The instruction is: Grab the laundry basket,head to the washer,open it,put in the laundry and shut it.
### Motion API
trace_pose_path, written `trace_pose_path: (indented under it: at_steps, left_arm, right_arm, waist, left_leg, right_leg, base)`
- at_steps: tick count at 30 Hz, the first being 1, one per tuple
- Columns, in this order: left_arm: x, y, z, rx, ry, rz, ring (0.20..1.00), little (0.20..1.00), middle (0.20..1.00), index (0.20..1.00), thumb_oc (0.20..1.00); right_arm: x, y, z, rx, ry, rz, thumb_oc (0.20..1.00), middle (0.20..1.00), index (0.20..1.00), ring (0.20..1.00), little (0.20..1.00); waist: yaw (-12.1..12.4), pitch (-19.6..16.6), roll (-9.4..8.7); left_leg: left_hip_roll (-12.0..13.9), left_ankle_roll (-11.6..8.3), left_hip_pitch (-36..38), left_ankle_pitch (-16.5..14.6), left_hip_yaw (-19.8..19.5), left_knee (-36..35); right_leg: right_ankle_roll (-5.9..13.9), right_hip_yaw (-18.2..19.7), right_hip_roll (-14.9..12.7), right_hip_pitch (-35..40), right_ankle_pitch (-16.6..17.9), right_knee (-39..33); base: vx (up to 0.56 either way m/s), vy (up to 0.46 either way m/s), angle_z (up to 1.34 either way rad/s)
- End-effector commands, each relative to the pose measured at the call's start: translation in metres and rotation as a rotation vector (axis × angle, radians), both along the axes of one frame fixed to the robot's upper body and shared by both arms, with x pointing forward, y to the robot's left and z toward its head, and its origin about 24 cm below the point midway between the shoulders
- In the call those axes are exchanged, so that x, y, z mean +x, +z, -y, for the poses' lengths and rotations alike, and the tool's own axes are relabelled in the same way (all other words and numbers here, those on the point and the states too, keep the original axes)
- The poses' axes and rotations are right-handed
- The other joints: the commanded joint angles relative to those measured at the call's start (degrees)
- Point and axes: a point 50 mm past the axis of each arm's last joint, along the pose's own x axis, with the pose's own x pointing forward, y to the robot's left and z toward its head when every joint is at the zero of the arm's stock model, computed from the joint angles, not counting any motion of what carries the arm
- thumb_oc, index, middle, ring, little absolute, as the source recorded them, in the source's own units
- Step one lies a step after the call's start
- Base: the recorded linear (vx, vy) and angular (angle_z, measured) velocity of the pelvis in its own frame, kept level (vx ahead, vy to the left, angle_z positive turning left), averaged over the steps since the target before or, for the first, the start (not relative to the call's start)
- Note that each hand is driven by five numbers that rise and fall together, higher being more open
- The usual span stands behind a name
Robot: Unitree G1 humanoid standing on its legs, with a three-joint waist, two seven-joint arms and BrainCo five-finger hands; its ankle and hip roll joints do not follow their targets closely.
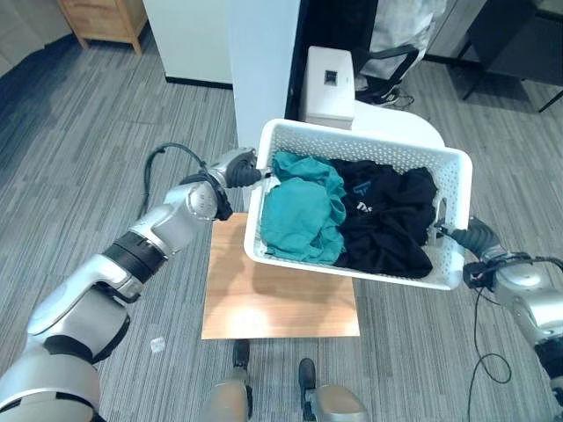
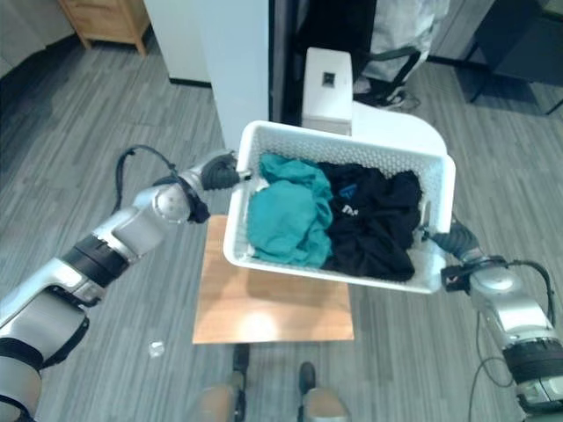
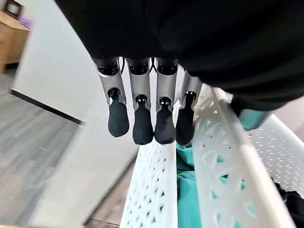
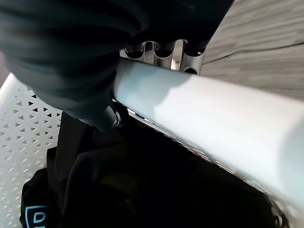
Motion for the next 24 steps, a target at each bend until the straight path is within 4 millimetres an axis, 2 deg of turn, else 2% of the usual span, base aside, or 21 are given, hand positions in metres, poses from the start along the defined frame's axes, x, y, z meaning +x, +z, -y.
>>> trace_pose_path:
  at_steps: [1,10,16,17,18,19,22,23,24]
  left_arm:
    - [0.009,0.011,0.039,0.004,-0.092,0.056,0.2,0.2,0.2,0.2,0.2]
    - [0.016,0.014,0.046,0.014,-0.071,0.057,0.2,0.2,0.2,0.2,0.2]
    - [0.016,0.018,0.054,-0.002,-0.09,0.069,0.2,0.2,0.2,0.2,0.2]
    - [0.015,0.016,0.055,-0.011,-0.092,0.062,0.2,0.2,0.2,0.2,0.2]
    - [0.015,0.013,0.056,-0.015,-0.091,0.055,0.2,0.2,0.2,0.2,0.2]
    - [0.015,0.012,0.054,-0.026,-0.082,0.053,0.2,0.2,0.2,0.2,0.2]
    - [0.015,0.013,0.051,-0.052,-0.076,0.051,0.2,0.2,0.2,0.2,0.2]
    - [0.015,0.012,0.048,-0.074,-0.071,0.039,0.2,0.2,0.2,0.2,0.2]
    - [0.015,0.012,0.048,-0.074,-0.07,0.039,0.2,0.2,0.2,0.2,0.2]
  right_arm:
    - [0.007,0.056,0.0,-0.043,0.083,0.184,0.2,0.2,0.2,0.2,0.2]
    - [-0.001,0.056,0.003,0.008,0.085,0.19,0.2,0.2,0.2,0.2,0.2]
    - [-0.004,0.057,0.006,0.011,0.081,0.19,0.2,0.2,0.2,0.2,0.2]
    - [-0.005,0.058,0.006,0.016,0.081,0.198,0.2,0.2,0.2,0.2,0.2]
    - [-0.006,0.059,0.007,0.016,0.076,0.203,0.2,0.2,0.2,0.2,0.2]
    - [-0.005,0.059,0.006,0.018,0.077,0.205,0.2,0.2,0.2,0.2,0.2]
    - [0.002,0.058,0.001,0.031,0.084,0.204,0.2,0.2,0.2,0.2,0.2]
    - [0.008,0.052,-0.003,0.046,0.077,0.184,0.2,0.2,0.2,0.2,0.2]
    - [0.008,0.052,-0.003,0.046,0.078,0.183,0.2,0.2,0.2,0.2,0.2]
  waist:
    - [1.1,-7.9,1.36]
    - [0.6,-7.6,1.41]
    - [0.3,-6.9,1.45]
    - [0.2,-6.8,1.5]
    - [0.4,-6.5,1.42]
    - [0.7,-5.9,1.32]
    - [1.4,-5.1,1.2]
    - [1.1,-4.4,2.18]
    - [1.3,-4.3,2.2]
  left_leg:
    - [5.1,-2.31,4.7,-9.4,-1.0,2.3]
    - [7.4,-4.26,1.9,-8.0,-1.0,4.9]
    - [6.8,-4.31,0.3,-9.4,-1.7,9.1]
    - [6.1,-4.11,-0.1,-10.4,-2.0,10.6]
    - [5.5,-4.15,-1.1,-11.3,-2.8,12.8]
    - [3.6,-4.19,-2.2,-13.3,-6.4,16.2]
    - [-0.5,-3.53,-1.7,-17.4,-14.0,22.1]
    - [-1.9,-2.35,1.0,-20.7,-16.7,22.6]
    - [-1.8,-2.32,1.2,-20.8,-16.5,22.5]
  right_leg:
    - [0.74,0.2,1.5,-7.1,-4.4,7.9]
    - [-0.25,-0.4,2.9,-6.7,-3.5,5.3]
    - [-0.32,0.9,2.5,-6.4,-2.5,4.2]
    - [0.0,1.6,2.2,-6.4,-1.8,3.7]
    - [0.23,2.3,1.9,-6.7,-1.4,3.6]
    - [0.41,4.1,1.3,-7.7,-0.6,3.7]
    - [1.19,8.7,0.9,-9.9,1.1,4.3]
    - [1.93,13.6,1.3,-11.9,2.0,5.5]
    - [1.93,13.8,1.4,-11.8,2.0,5.6]
  base:
    - [-0.07,-0.108,-0.03]
    - [-0.08,-0.078,-0.02]
    - [-0.05,0.028,0.01]
    - [-0.05,0.075,-0.04]
    - [-0.12,0.15,-0.1]
    - [-0.12,0.152,-0.26]
    - [-0.08,0.243,-0.89]
    - [-0.05,0.334,-1.24]
    - [-0.09,0.381,-1.17]
